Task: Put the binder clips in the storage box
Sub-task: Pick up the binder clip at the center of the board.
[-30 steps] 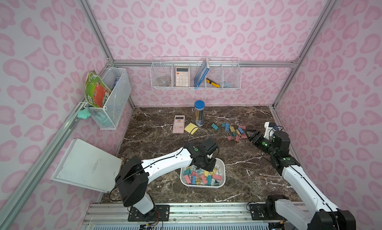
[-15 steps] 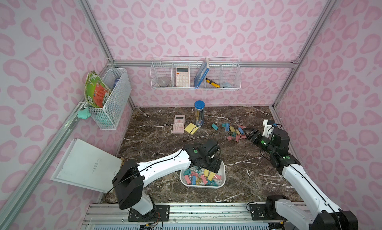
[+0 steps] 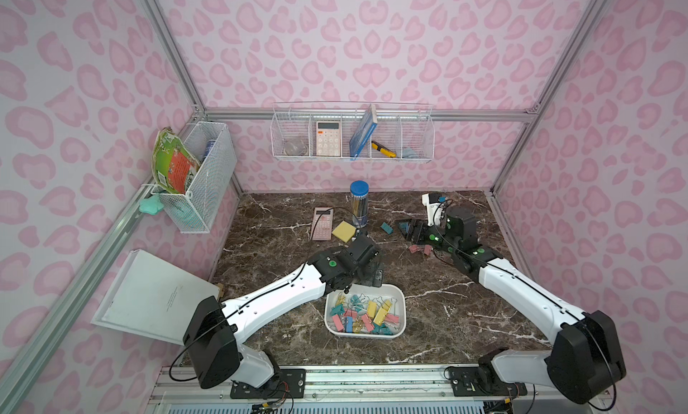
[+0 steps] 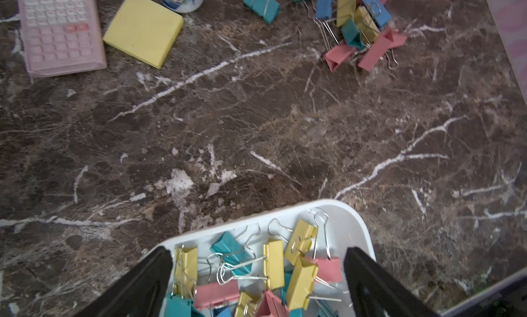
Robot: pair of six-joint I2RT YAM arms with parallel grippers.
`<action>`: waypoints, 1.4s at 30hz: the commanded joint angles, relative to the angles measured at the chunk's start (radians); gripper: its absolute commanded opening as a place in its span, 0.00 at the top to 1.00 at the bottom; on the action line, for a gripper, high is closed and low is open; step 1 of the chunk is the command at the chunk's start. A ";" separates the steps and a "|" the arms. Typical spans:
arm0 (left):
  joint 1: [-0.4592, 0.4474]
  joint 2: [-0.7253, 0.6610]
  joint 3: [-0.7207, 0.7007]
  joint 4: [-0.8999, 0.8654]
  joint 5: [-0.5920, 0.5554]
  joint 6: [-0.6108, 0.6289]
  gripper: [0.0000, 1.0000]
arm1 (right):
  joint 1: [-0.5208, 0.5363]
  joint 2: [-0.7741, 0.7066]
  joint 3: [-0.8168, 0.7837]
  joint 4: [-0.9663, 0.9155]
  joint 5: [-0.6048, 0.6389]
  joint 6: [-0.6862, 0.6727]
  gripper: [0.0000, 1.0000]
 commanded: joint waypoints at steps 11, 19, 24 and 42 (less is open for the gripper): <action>0.112 0.015 0.027 0.075 0.052 -0.023 0.01 | 0.001 0.410 0.262 -0.143 0.133 -0.089 0.29; 0.115 -0.027 -0.018 0.076 0.055 -0.036 0.01 | -0.031 0.666 0.513 -0.166 0.117 -0.091 0.29; 0.116 -0.033 -0.019 0.076 0.057 -0.031 0.01 | -0.059 0.784 0.617 -0.186 0.070 -0.098 0.31; 0.118 -0.013 -0.013 0.077 0.052 -0.029 0.01 | -0.064 0.824 0.678 -0.197 0.002 -0.115 1.00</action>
